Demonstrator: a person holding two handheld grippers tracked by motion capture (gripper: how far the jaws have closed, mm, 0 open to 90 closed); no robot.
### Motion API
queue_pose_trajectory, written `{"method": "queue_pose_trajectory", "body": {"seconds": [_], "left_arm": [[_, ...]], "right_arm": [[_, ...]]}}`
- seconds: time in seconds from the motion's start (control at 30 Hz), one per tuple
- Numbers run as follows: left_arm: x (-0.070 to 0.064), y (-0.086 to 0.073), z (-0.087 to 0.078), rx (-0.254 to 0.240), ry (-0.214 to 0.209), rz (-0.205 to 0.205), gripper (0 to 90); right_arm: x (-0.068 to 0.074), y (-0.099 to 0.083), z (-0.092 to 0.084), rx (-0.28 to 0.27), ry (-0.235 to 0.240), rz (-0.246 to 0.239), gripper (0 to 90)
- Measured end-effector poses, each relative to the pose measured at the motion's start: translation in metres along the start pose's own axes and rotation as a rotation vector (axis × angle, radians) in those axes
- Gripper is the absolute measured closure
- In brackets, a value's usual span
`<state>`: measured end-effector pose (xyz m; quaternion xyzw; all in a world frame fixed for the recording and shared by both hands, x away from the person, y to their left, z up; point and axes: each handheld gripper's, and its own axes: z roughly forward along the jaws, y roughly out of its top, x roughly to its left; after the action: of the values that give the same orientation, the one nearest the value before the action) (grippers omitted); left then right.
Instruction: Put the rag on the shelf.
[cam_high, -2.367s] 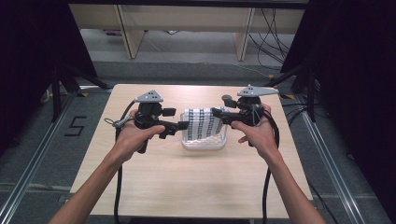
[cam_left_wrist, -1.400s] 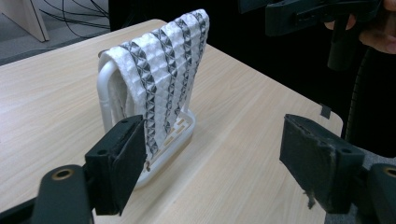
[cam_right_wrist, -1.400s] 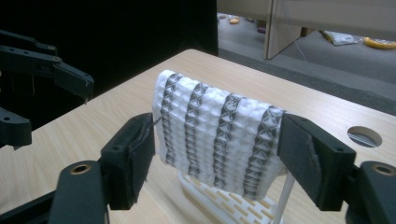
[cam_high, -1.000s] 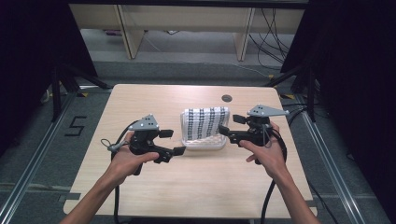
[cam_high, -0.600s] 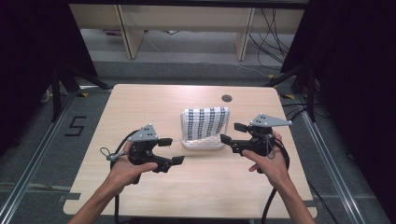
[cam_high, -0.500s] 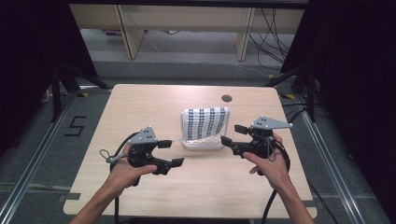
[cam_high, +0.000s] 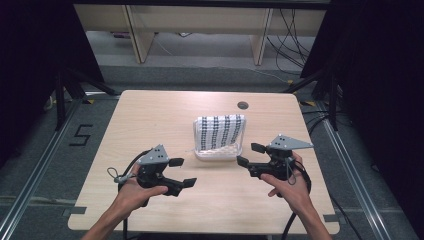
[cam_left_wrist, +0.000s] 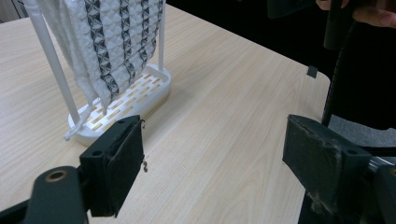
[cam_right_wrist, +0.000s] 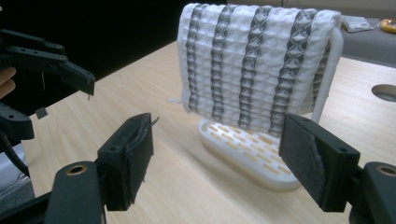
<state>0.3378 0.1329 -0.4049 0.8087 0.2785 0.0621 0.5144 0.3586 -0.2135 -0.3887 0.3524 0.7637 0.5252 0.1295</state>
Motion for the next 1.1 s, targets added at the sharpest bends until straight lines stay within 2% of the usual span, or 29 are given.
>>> {"method": "queue_pose_trajectory", "body": {"seconds": [0.03,0.07,0.13,0.17,0.2,0.23,0.27,0.3,0.33,0.37,0.4,0.43,0.47,0.5,0.53,0.57,0.63,0.73,0.77,0.83,0.87,0.9,0.93,0.97,1.0,1.03,1.07,1.1], "left_arm": [[0.0,-0.001,0.0,-0.001,-0.002,-0.001,19.7],[0.0,-0.002,0.0,-0.002,-0.006,0.002,19.6],[-0.001,-0.005,0.0,0.011,0.003,0.007,19.6],[-0.001,-0.008,0.0,0.011,-0.002,0.003,19.6],[-0.001,-0.01,0.001,0.007,-0.009,0.003,19.6],[-0.002,-0.011,0.001,0.017,-0.001,0.0,19.6],[-0.001,-0.014,0.001,0.014,-0.007,0.004,19.6],[-0.002,-0.015,0.001,0.02,-0.007,0.003,19.6],[-0.002,-0.017,0.001,0.029,0.001,0.0,19.6],[-0.002,-0.019,0.001,0.029,0.001,0.006,19.6],[-0.002,-0.02,0.002,0.033,-0.002,0.001,19.6],[-0.002,-0.022,0.002,0.034,0.0,0.009,19.6],[-0.002,-0.024,0.002,0.043,0.002,0.003,19.6],[-0.002,-0.026,0.002,0.046,0.006,0.004,19.6],[-0.002,-0.027,0.002,0.048,0.005,0.004,19.6],[-0.002,-0.028,0.002,0.057,0.002,0.005,19.6],[-0.003,-0.031,0.002,0.049,-0.005,0.002,19.6],[-0.007,-0.035,0.002,0.056,-0.004,-0.001,19.6],[-0.008,-0.037,0.003,0.049,-0.011,-0.001,19.6],[-0.009,-0.038,0.002,0.056,-0.016,0.005,19.6],[-0.01,-0.039,0.002,0.061,-0.01,0.004,19.6],[-0.01,-0.04,0.002,0.053,-0.019,0.005,19.6],[-0.011,-0.04,0.002,0.059,-0.013,0.009,19.6],[-0.012,-0.042,0.002,0.055,-0.013,0.012,19.6],[-0.012,-0.042,0.002,0.057,-0.016,0.012,19.6],[-0.013,-0.043,0.002,0.057,-0.012,0.01,19.6],[-0.014,-0.044,0.002,0.052,-0.009,0.009,19.6],[-0.014,-0.045,0.001,0.057,-0.012,0.008,19.6]], "right_arm": [[0.002,-0.002,-0.001,0.007,0.005,0.024,27.3],[0.001,-0.002,-0.001,0.007,0.003,-0.001,27.2],[0.003,-0.005,-0.002,0.021,-0.001,0.02,27.1],[0.002,-0.006,-0.001,0.012,-0.004,0.003,26.7],[0.004,-0.008,-0.002,0.025,0.004,0.027,26.3],[0.004,-0.01,-0.001,0.029,0.001,0.029,26.1],[0.003,-0.01,-0.002,0.025,-0.006,0.002,25.5],[0.005,-0.012,-0.001,0.03,-0.01,0.017,24.8],[0.004,-0.013,-0.001,0.033,-0.011,0.008,24.3],[0.006,-0.015,-0.002,0.046,-0.005,0.037,23.9],[0.005,-0.016,-0.002,0.041,-0.014,0.015,23.9],[0.007,-0.017,-0.002,0.039,0.004,0.036,24.0],[0.008,-0.019,-0.002,0.036,-0.002,0.046,24.0],[0.008,-0.021,-0.002,0.038,-0.001,0.027,24.0],[0.009,-0.023,-0.002,0.046,0.009,0.037,24.0],[0.008,-0.025,-0.002,0.047,0.005,0.021,24.0],[0.011,-0.029,-0.002,0.047,0.019,0.04,24.0],[0.011,-0.036,-0.003,0.052,0.014,0.023,24.0],[0.013,-0.038,-0.004,0.063,0.012,0.049,24.0],[0.014,-0.041,-0.004,0.066,0.022,0.06,23.9],[0.011,-0.042,-0.004,0.062,0.008,0.018,24.0],[0.013,-0.044,-0.004,0.061,0.022,0.054,24.0],[0.014,-0.045,-0.005,0.072,0.021,0.063,24.0],[0.013,-0.046,-0.005,0.071,0.017,0.048,24.0],[0.014,-0.048,-0.005,0.073,0.027,0.062,24.0],[0.013,-0.05,-0.004,0.061,0.021,0.028,24.0],[0.015,-0.051,-0.006,0.078,0.02,0.052,24.0],[0.014,-0.052,-0.005,0.075,0.035,0.056,24.0]]}}
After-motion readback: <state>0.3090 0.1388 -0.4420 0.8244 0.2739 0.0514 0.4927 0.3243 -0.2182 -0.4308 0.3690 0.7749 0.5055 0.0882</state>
